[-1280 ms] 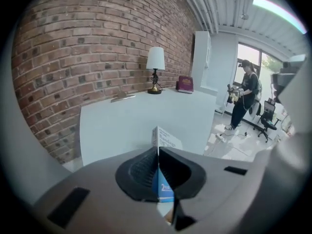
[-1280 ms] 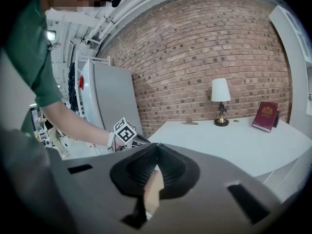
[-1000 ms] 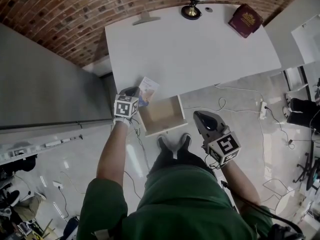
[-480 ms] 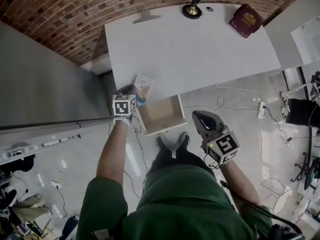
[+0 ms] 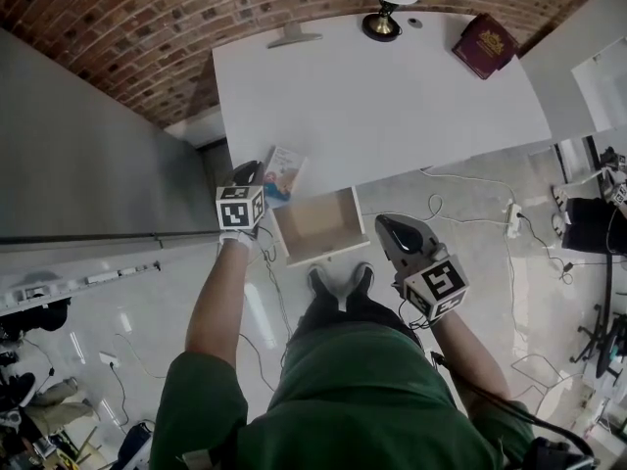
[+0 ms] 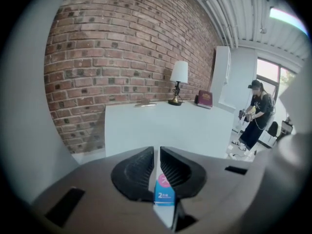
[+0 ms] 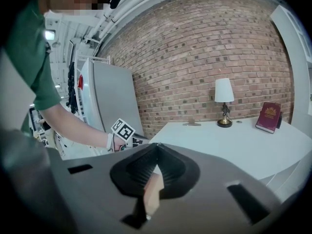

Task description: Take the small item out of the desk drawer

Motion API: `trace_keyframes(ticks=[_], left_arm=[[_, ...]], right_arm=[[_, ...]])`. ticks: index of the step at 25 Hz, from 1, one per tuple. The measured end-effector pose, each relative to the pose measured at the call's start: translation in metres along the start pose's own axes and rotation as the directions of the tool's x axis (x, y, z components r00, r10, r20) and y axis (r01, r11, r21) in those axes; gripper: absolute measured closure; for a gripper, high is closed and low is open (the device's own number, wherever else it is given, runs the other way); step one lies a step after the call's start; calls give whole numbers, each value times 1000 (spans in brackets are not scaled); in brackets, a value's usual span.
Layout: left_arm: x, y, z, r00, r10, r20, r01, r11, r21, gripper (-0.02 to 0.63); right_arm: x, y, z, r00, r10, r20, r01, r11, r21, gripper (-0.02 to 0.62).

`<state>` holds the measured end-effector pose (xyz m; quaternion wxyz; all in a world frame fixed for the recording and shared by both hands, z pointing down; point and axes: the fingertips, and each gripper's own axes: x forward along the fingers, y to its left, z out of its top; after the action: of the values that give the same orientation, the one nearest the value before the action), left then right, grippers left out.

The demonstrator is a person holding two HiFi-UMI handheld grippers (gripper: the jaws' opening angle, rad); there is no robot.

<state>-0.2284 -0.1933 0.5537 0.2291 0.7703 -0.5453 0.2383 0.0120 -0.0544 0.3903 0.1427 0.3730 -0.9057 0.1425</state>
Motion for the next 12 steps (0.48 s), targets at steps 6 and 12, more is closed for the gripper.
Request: trace_keyframes(ticks=[6,12], left_arm=[[-35,-9,51,992,-6,129,6,1000,-2,591],[-77,-20,90,972,-5,234,11,1000,-20,591]], right_arm=[[2,2,18,999,17,35,-16,1000,-18,592],[-3,-3,39,996,21,82,-16,998,-56,592]])
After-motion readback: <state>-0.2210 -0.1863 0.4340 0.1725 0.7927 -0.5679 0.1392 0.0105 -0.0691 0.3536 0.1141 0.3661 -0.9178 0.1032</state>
